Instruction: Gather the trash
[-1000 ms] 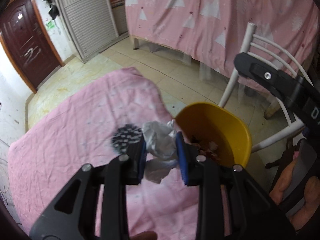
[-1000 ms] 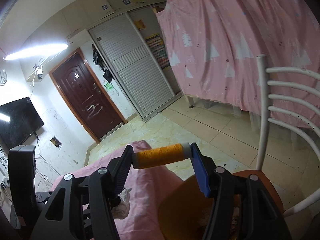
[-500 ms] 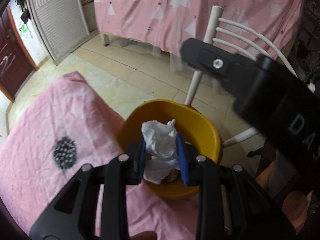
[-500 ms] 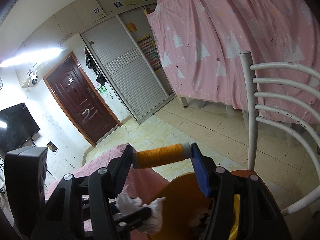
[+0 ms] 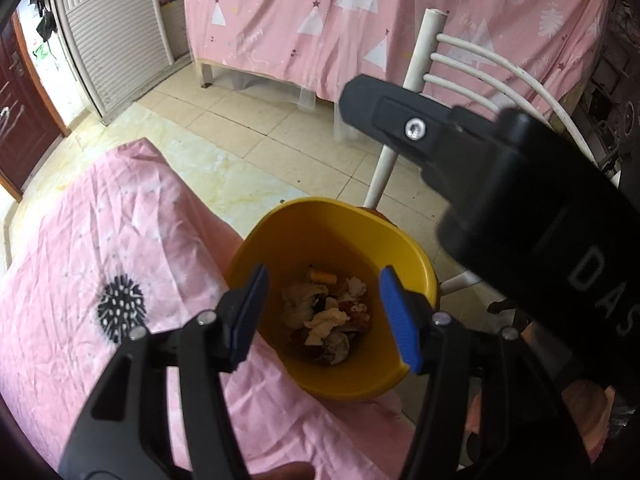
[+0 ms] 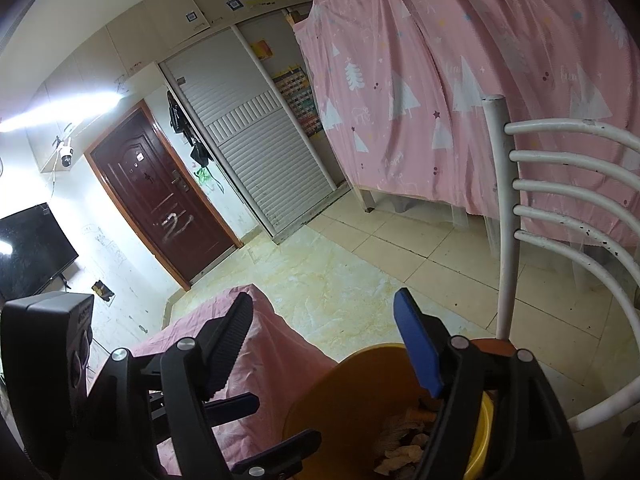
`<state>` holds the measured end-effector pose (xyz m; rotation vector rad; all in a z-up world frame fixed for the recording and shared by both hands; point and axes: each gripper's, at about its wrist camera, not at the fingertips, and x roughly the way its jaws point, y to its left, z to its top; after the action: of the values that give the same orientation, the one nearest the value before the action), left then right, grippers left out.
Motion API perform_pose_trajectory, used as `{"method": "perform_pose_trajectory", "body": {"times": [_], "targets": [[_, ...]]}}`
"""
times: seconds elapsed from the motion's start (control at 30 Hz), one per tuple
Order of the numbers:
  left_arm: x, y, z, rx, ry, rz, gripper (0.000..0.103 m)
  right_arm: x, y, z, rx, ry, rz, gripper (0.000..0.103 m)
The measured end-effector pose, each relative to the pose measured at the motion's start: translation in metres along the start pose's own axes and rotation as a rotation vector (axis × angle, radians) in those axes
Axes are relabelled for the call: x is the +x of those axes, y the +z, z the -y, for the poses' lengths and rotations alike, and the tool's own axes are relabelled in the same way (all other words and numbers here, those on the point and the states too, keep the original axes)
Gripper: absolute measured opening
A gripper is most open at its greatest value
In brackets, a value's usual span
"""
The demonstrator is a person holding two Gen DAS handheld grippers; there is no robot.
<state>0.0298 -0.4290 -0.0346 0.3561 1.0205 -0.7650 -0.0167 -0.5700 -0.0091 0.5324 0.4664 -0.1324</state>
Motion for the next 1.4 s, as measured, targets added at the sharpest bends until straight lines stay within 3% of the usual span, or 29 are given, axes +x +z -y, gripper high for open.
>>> {"method": "perform_pose_trajectory", "body": {"times": [0.63, 1.4], "targets": [[-0.043, -0.024, -0.044, -0.076, 0.010, 0.069, 0.056, -0.003, 0.001, -0.054, -0.074, 0.019, 0.003, 0.068], [-0.096, -0.082, -0.180, -0.324, 0.159, 0.159, 0.061, 0.038, -0.036, -0.183, -0.262, 0.107, -0.109, 0.069]]}}
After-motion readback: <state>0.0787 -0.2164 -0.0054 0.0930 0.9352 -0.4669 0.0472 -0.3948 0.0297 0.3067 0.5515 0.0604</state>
